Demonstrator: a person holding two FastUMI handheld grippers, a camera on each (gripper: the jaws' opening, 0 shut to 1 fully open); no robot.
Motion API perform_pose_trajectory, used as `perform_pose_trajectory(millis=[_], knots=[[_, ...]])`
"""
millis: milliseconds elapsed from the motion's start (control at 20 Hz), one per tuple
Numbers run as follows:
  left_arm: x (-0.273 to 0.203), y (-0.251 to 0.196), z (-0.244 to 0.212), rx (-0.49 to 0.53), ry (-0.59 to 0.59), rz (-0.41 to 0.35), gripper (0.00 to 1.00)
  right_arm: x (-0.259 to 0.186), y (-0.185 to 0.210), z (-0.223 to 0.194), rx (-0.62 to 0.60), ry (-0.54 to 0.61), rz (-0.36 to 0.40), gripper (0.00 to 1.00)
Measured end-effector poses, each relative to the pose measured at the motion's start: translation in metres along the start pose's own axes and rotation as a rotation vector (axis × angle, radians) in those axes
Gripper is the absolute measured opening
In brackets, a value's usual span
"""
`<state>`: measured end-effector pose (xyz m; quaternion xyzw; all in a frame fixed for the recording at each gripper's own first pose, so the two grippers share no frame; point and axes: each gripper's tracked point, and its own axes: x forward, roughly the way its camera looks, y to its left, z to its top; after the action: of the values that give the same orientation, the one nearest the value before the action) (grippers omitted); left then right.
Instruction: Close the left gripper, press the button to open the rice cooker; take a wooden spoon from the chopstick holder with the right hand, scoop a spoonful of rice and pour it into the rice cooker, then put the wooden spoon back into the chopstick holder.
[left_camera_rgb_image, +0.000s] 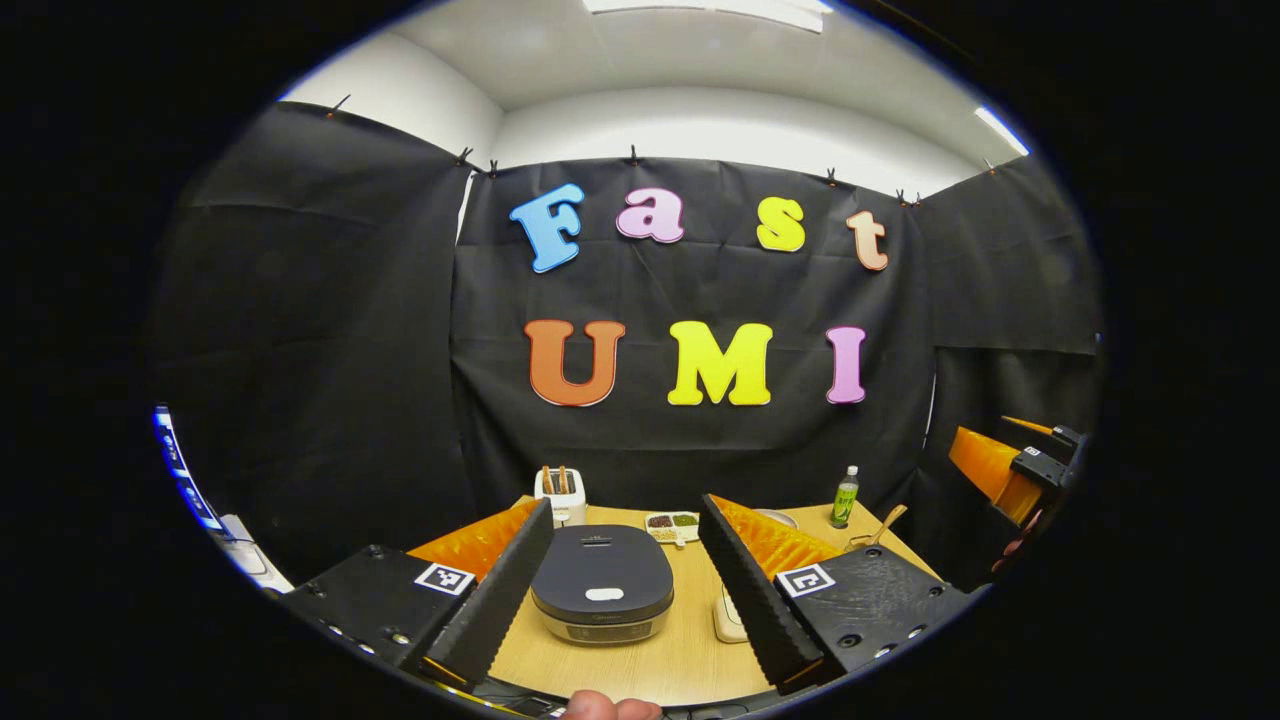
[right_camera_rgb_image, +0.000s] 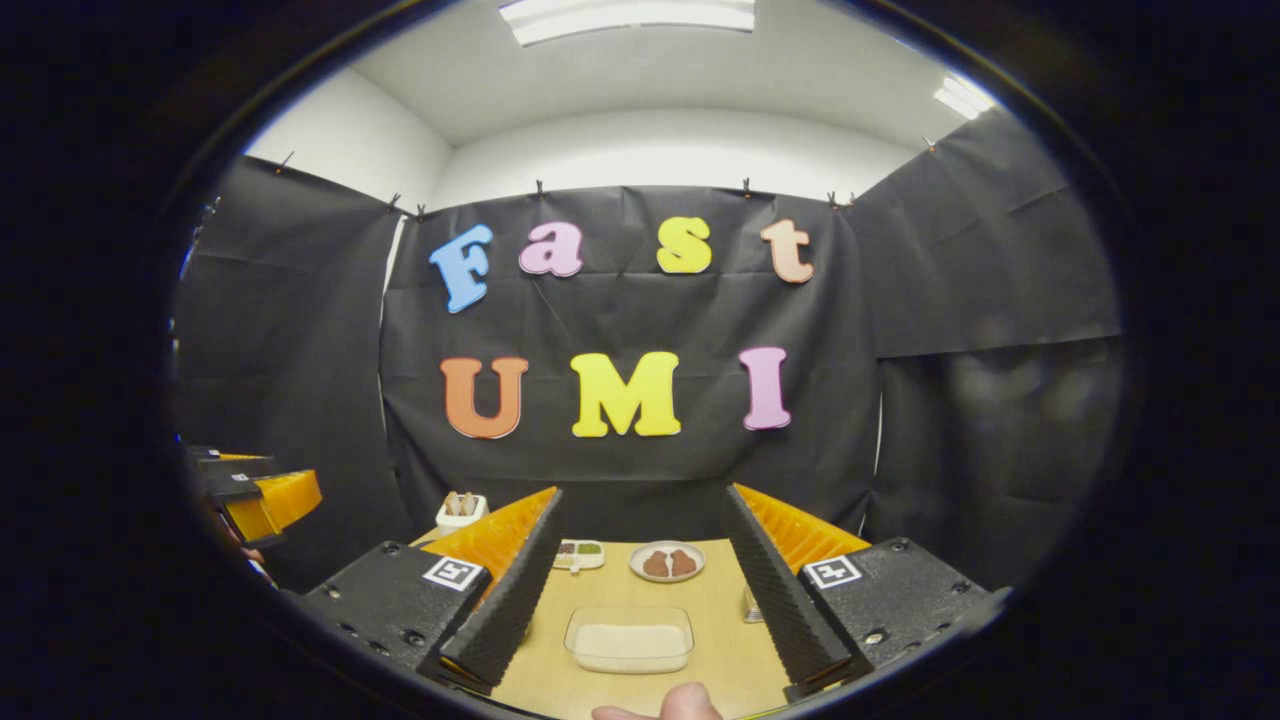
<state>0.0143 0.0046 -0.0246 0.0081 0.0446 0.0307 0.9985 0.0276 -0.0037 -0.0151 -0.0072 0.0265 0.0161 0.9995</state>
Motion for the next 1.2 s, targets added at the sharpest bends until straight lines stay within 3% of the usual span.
perform_pose_trajectory(millis=[300, 500, 850, 900, 950, 1050, 1200], knots=[[0.032, -0.005, -0.034, -0.005, 0.134, 0.019, 0.95, 0.035, -0.022, -0.013, 0.016, 0.030, -0.005, 1.00], [0.058, -0.014, -0.078, -0.044, 0.280, -0.009, 0.95, 0.062, -0.044, -0.029, 0.019, 0.057, -0.024, 1.00], [0.105, 0.008, -0.146, -0.056, 0.536, 0.028, 0.95, 0.099, -0.074, -0.052, 0.022, 0.103, -0.037, 1.00], [0.113, 0.012, -0.155, -0.052, 0.561, 0.038, 0.93, 0.104, -0.078, -0.053, 0.024, 0.101, -0.043, 1.00], [0.120, 0.017, -0.164, -0.046, 0.583, 0.038, 0.77, 0.108, -0.082, -0.057, 0.020, 0.103, -0.050, 1.00], [0.135, 0.022, -0.185, -0.037, 0.638, 0.035, 0.60, 0.114, -0.092, -0.063, 0.002, 0.110, -0.069, 1.00], [0.160, 0.029, -0.204, -0.054, 0.702, 0.047, 0.55, 0.119, -0.106, -0.071, 0.011, 0.126, -0.096, 1.00]])
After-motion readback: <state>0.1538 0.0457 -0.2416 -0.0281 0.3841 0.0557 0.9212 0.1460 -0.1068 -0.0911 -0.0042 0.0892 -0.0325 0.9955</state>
